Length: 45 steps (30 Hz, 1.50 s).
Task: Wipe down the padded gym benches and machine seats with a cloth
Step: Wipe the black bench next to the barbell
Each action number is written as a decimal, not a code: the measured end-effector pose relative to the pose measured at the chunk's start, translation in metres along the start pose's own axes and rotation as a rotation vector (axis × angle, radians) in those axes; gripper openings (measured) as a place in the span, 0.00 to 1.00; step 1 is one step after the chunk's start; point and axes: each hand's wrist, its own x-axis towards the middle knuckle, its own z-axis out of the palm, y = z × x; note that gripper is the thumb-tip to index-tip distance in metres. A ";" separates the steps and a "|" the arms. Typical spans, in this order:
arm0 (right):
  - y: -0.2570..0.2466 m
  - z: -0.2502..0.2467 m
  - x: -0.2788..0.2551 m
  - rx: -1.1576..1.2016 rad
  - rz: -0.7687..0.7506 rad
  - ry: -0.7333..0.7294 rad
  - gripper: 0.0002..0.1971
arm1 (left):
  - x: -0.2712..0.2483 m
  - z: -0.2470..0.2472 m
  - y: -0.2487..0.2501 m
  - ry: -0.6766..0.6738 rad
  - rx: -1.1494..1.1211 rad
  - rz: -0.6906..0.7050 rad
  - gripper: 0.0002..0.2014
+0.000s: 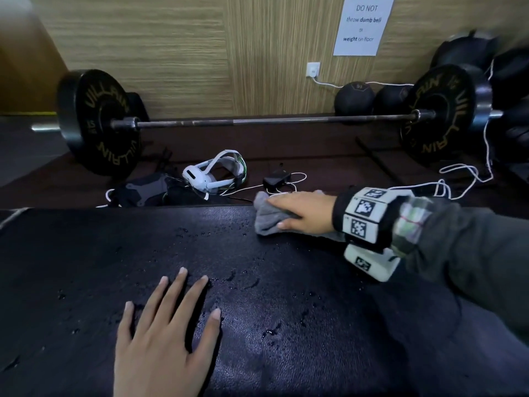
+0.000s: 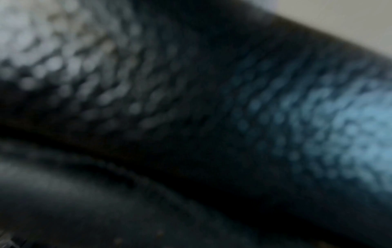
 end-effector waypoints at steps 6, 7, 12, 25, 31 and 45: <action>-0.014 0.019 -0.048 0.102 -0.284 -0.102 0.30 | 0.001 0.000 -0.002 0.006 -0.029 -0.006 0.27; -0.006 0.019 -0.062 0.129 -0.301 -0.158 0.30 | 0.001 0.000 -0.002 0.010 -0.028 -0.004 0.27; 0.043 0.004 -0.080 0.187 -0.208 -0.142 0.31 | 0.002 0.002 -0.002 0.034 -0.014 0.001 0.27; -0.025 0.012 -0.029 0.026 -0.266 -0.072 0.30 | 0.001 0.000 0.000 0.030 -0.017 -0.005 0.27; 0.017 0.012 -0.080 0.181 -0.289 -0.261 0.31 | 0.001 0.001 0.000 0.033 -0.007 -0.010 0.27; -0.026 0.016 -0.041 0.006 -0.259 -0.075 0.31 | 0.000 0.000 -0.001 0.019 -0.021 -0.005 0.27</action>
